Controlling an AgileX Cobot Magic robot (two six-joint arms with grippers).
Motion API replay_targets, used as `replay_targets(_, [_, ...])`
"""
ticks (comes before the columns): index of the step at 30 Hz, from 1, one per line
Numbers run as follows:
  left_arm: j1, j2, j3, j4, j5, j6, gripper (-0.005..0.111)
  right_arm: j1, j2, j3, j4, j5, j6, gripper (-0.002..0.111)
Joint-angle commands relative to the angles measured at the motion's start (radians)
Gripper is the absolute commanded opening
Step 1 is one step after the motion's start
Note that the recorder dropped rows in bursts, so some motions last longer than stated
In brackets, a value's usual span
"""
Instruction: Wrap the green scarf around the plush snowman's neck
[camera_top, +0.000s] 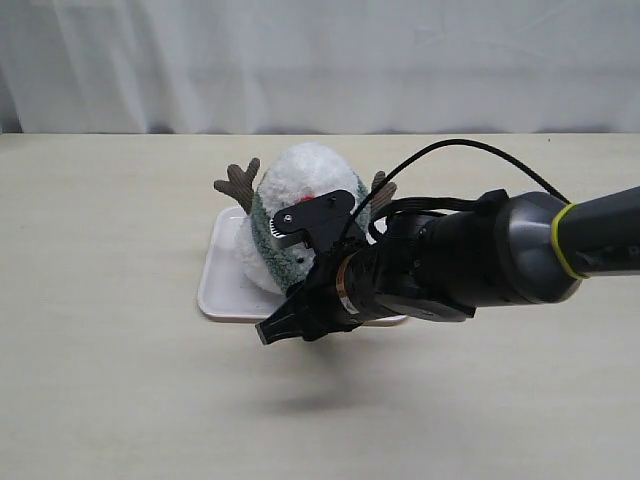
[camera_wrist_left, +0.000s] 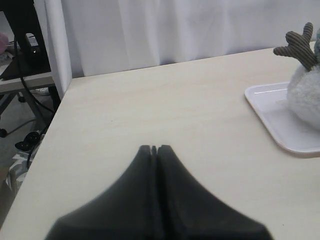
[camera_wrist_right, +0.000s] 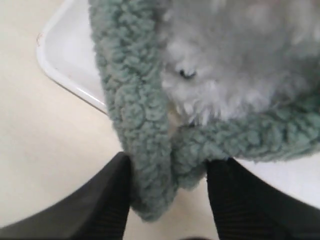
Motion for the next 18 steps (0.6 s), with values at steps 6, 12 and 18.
replay_targets(6, [-0.005, -0.003, 0.003, -0.004, -0.008, -0.006, 0.0, -0.002, 0.001, -0.002, -0.01, 0.023, 0.038, 0.04])
replay_targets(12, [-0.005, -0.003, 0.003, -0.004, -0.008, -0.006, 0.0, -0.002, 0.001, -0.002, -0.039, 0.023, 0.038, 0.014])
replay_targets(18, [-0.005, -0.003, 0.003, -0.004, -0.008, -0.006, 0.0, -0.002, 0.001, -0.002, -0.039, 0.013, 0.038, 0.004])
